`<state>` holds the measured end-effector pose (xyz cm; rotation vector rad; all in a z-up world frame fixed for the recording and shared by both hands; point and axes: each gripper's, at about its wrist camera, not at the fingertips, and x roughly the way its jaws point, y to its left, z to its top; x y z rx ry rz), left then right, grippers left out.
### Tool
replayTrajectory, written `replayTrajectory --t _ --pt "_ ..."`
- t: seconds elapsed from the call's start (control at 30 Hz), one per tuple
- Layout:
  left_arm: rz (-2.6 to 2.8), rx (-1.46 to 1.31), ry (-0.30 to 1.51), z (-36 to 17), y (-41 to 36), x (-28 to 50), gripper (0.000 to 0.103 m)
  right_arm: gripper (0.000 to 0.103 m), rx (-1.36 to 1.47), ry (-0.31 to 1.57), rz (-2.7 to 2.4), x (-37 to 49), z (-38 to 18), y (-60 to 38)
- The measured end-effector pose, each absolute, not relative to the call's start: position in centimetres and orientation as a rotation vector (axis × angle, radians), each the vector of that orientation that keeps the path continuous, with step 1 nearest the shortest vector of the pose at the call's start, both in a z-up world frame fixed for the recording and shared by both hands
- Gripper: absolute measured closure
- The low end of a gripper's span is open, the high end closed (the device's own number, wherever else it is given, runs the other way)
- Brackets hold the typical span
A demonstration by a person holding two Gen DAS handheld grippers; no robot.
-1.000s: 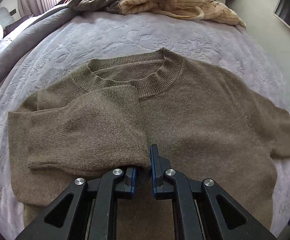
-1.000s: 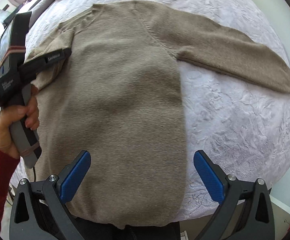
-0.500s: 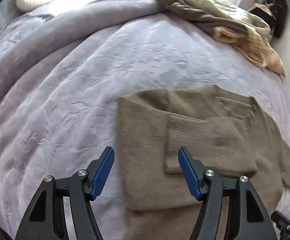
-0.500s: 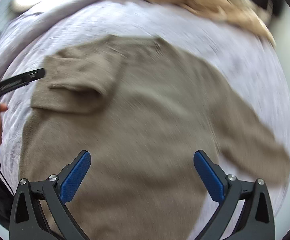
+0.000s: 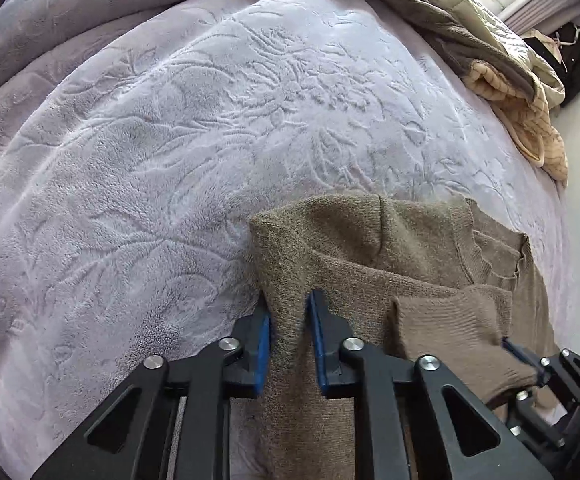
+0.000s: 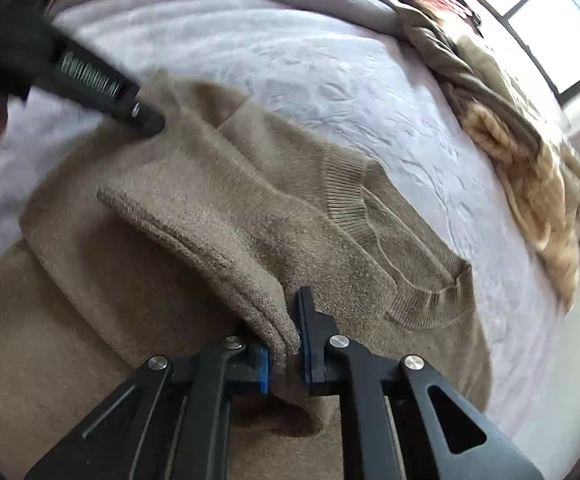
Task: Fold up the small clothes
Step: 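Grasp the sweater side edge with the left gripper and fold it inward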
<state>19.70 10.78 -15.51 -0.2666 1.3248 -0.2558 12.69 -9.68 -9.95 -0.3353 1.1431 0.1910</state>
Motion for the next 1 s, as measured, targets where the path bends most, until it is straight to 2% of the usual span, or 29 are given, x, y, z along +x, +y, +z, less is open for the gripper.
replayTrajectory --t 0.13,0.27,0.33,0.37,0.43,0.47,0.53,0.57,0.67,0.77,0.83,0.87,0.9,0.97,1.0 --pt "-0.256 -0.266 1.322 -15.3 10.8 19.7 0.090 0.092 0.193 1.061 0.034 10.6 -7.3 -20.4" --pt "-0.250 -0.259 1.323 -15.5 10.7 20.0 0.090 0.088 0.748 1.102 -0.084 7.1 -11.6 -29.9" --pt "-0.246 -0.241 1.317 -15.2 10.5 20.0 0.090 0.075 0.868 1.134 -0.132 5.6 -13.5 -31.7" --pt "-0.244 -0.232 1.311 -15.0 10.3 20.1 0.090 0.061 0.908 1.139 -0.133 5.4 -14.2 -32.2" --pt "-0.246 -0.222 1.301 -14.4 10.5 20.2 0.093 0.058 1.007 1.099 -0.116 4.9 -14.7 -32.7" --pt "-0.251 -0.222 1.295 -14.0 10.8 20.3 0.093 0.059 1.036 1.091 -0.121 5.0 -14.8 -32.8" --pt "-0.255 -0.200 1.278 -13.4 11.1 20.7 0.093 0.087 1.081 1.059 -0.110 5.2 -14.4 -33.0" --pt "-0.251 -0.179 1.267 -13.2 11.2 20.9 0.093 0.095 1.071 1.053 -0.108 5.6 -14.1 -33.2" --pt "-0.217 -0.115 1.263 -14.1 11.8 21.7 0.093 0.095 0.964 1.089 -0.130 6.6 -13.7 -32.2" --pt "-0.164 -0.128 1.260 -14.8 12.9 22.0 0.093 0.093 0.923 1.181 -0.226 6.6 -16.0 -32.4" --pt "-0.122 -0.128 1.249 -14.2 13.9 21.4 0.093 0.089 1.003 1.151 -0.234 4.8 -16.0 -33.0" --pt "-0.115 -0.134 1.239 -13.8 14.3 20.9 0.093 0.079 1.007 1.153 -0.227 4.4 -15.5 -32.7" --pt "-0.104 -0.125 1.226 -13.2 14.7 20.3 0.093 0.063 1.008 1.157 -0.190 4.2 -15.0 -31.9" --pt "-0.088 -0.086 1.213 -12.2 15.2 19.1 0.093 0.049 1.028 1.160 -0.059 4.1 -14.3 -29.2" --pt "-0.083 -0.074 1.208 -11.8 15.5 18.4 0.093 0.049 1.042 1.169 0.010 4.0 -14.0 -27.6"
